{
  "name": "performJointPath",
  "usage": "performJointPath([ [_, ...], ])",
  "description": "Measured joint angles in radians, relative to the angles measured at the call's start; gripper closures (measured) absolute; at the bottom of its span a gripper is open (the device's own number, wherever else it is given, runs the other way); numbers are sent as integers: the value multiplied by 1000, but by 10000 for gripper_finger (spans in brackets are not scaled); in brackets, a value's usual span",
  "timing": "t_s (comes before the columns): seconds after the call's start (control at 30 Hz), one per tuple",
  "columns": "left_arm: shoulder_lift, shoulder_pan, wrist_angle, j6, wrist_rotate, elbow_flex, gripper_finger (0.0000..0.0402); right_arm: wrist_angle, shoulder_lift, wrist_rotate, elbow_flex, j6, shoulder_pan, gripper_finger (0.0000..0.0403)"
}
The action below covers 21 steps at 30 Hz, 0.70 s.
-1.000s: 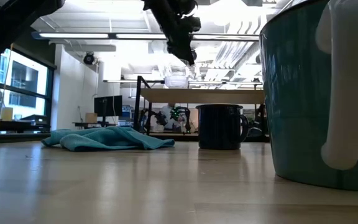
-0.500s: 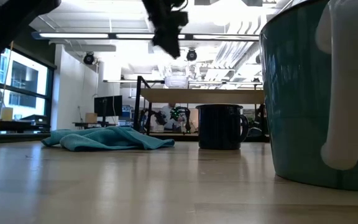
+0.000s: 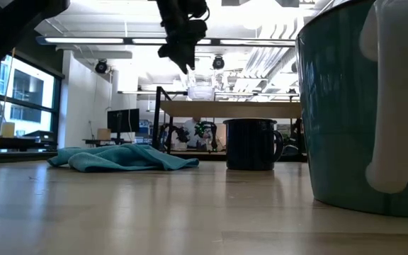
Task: Stack small to large cups/mugs on shelf
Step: Put the transparent mug on the shelf
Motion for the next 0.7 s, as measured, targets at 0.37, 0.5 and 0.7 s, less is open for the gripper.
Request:
performJointPath([
  [0.37,0,-1,-9,-69,47,0,236,0,0,0,0,0,0,269],
  [0.5,0,-1,-26,-94,43,0,236,0,0,0,0,8,0,269],
  [0.7,0,-1,-31,-154,47,0,236,0,0,0,0,8,0,269],
])
